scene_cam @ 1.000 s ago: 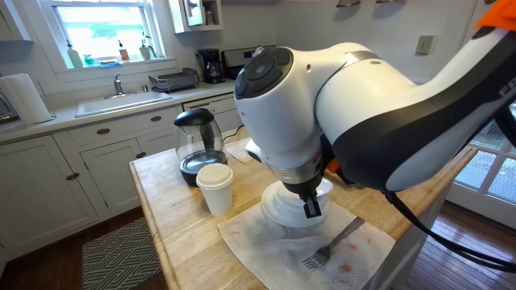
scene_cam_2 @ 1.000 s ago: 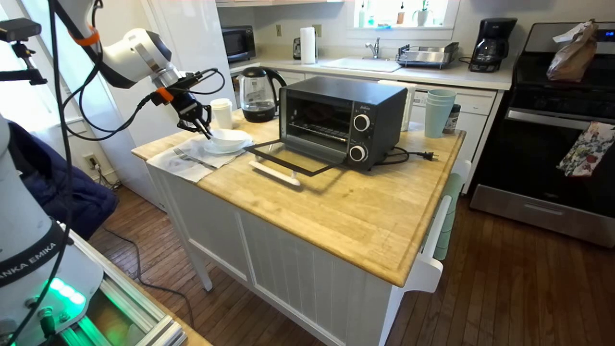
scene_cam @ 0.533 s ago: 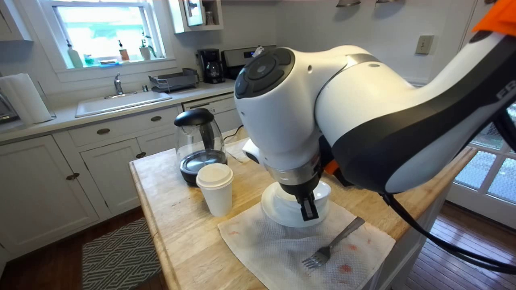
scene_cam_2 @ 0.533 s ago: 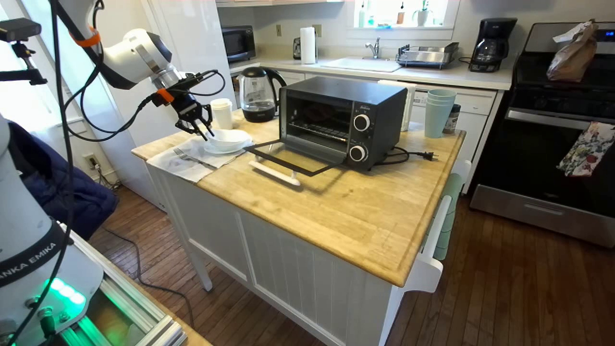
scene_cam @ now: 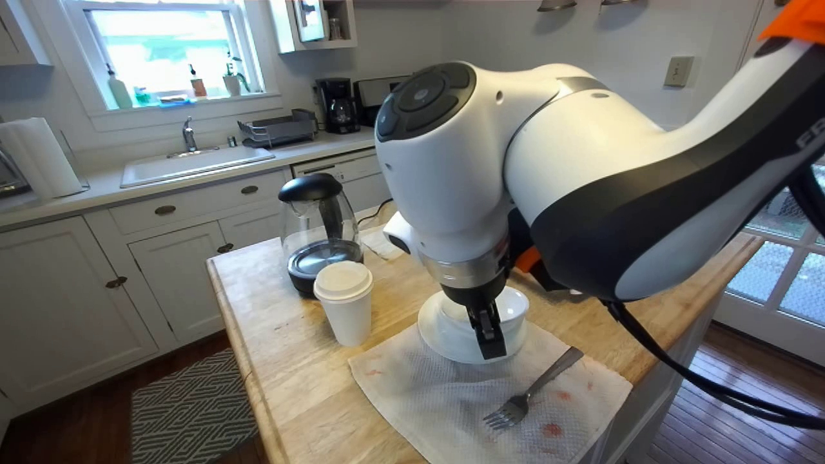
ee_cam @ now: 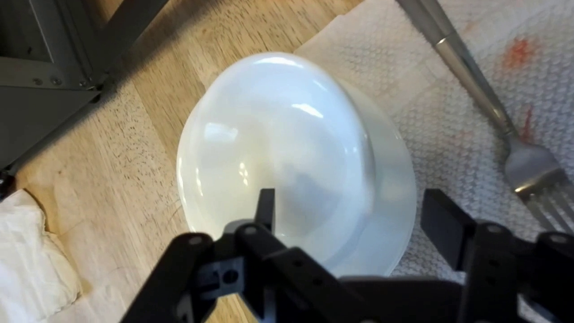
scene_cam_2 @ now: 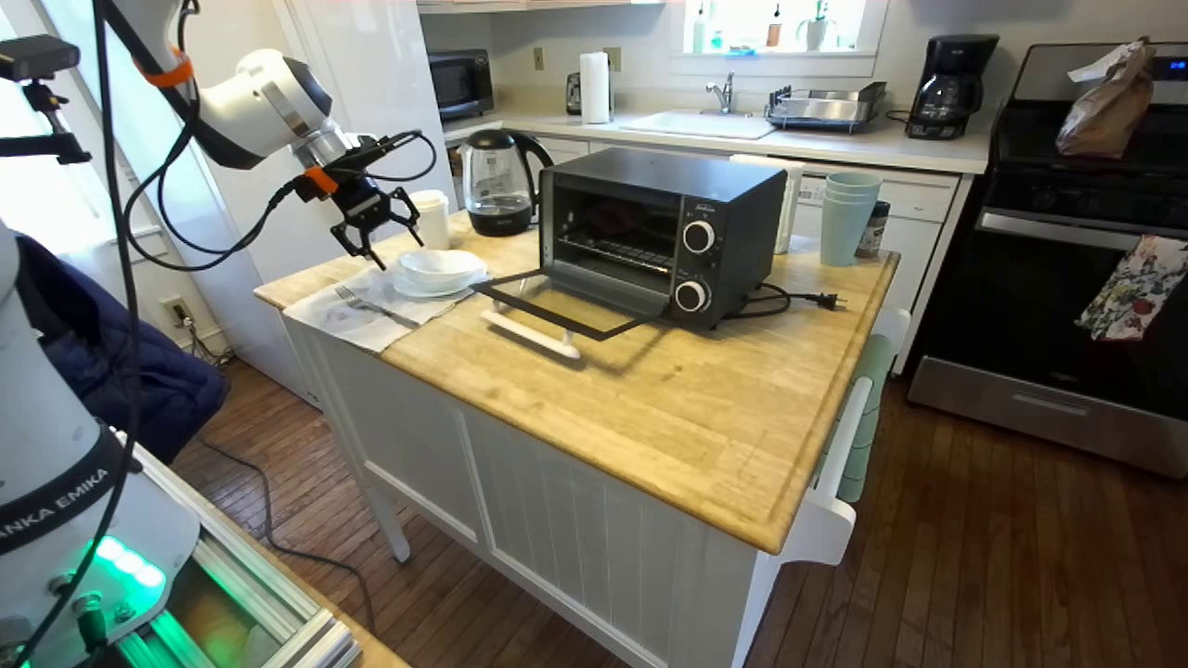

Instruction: Pick up the white bowl from the oven tray and put it on the white bowl on the white plate, close the oven door fully

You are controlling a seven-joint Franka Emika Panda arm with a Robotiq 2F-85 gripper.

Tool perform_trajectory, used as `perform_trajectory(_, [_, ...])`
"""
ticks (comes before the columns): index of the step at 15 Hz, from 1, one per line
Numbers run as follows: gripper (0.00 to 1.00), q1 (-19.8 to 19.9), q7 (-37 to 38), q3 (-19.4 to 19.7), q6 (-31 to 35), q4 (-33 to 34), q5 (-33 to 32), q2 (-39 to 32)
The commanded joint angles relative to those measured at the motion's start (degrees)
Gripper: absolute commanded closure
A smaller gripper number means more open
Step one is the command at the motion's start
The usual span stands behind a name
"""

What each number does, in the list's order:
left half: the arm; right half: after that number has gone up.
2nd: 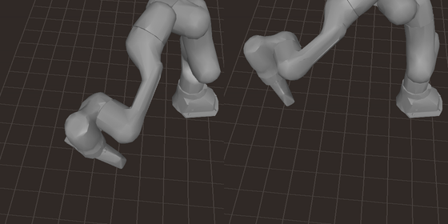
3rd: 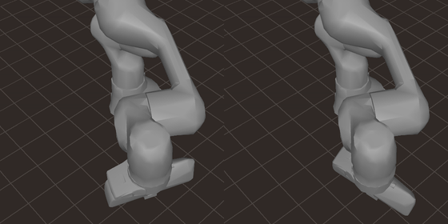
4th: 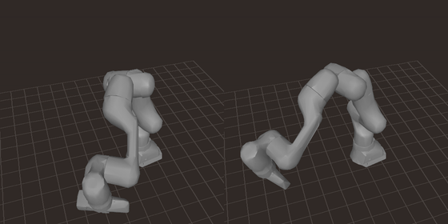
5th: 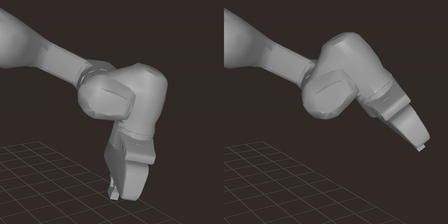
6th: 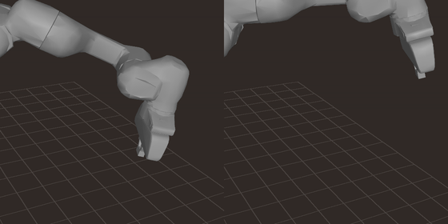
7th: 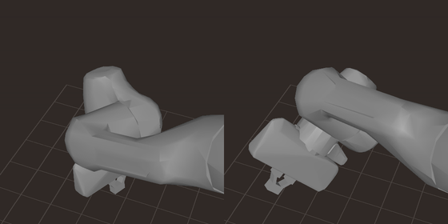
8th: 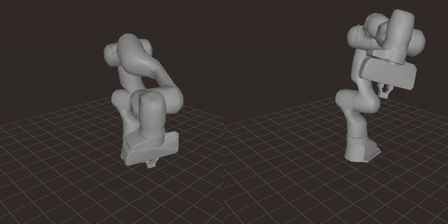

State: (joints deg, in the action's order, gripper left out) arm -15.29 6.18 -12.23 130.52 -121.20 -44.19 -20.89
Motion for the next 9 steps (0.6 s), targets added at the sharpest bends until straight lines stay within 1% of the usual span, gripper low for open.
perform_trajectory(1, [0.00,-0.07,-1.36,1.03,1.19,-0.44,0.03,1.84])
perform_trajectory(5, [0.00,0.20,-1.36,2.54,1.48,0.38,-2.04,1.14])
perform_trajectory(9, [0.00,0.55,-2.70,3.24,2.10,0.63,-2.06,0.27])
